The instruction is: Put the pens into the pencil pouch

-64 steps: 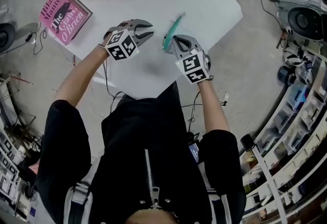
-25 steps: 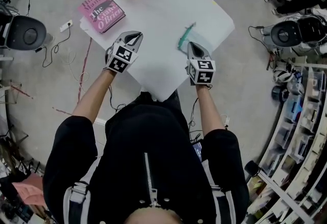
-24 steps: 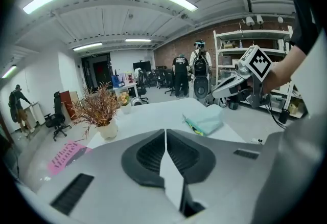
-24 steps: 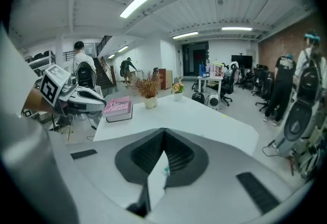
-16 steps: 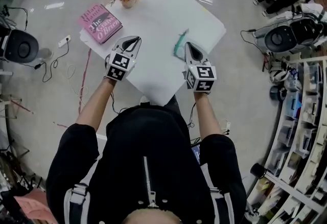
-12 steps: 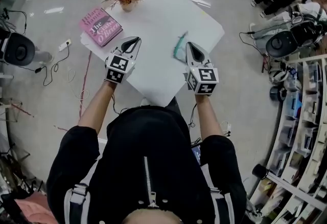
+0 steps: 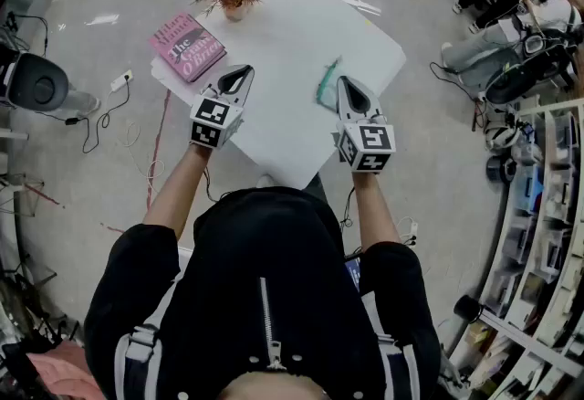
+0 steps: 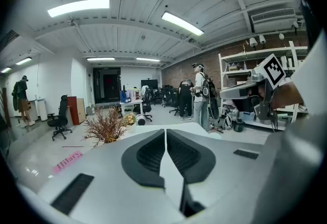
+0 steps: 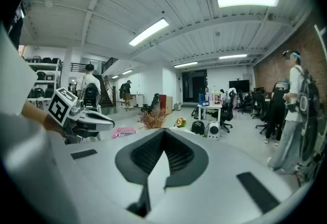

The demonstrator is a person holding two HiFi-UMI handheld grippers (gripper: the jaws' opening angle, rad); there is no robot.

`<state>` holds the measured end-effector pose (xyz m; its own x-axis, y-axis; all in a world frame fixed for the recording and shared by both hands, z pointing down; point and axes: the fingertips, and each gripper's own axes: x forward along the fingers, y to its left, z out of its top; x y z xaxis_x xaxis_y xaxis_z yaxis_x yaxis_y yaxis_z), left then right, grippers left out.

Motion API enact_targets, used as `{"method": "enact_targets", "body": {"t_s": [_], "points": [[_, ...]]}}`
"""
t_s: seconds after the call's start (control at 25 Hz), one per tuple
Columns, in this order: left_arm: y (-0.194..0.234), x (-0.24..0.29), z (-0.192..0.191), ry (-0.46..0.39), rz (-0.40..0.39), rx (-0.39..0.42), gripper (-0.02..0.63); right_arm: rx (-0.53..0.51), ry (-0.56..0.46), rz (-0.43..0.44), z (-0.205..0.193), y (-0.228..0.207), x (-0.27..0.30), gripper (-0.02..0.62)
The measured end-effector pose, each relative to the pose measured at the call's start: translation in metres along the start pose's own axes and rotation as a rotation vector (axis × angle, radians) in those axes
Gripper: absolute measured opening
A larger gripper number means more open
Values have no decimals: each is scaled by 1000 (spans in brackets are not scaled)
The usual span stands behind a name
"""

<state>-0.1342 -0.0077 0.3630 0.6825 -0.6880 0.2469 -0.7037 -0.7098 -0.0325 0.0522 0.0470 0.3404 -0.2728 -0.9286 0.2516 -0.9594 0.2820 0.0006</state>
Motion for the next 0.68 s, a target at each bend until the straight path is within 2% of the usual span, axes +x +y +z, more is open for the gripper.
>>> {"method": "enact_targets", "body": {"t_s": [0.68], "points": [[1,12,-10,19,-13,-35,31,29,14,4,-11,-5,1,9]]}}
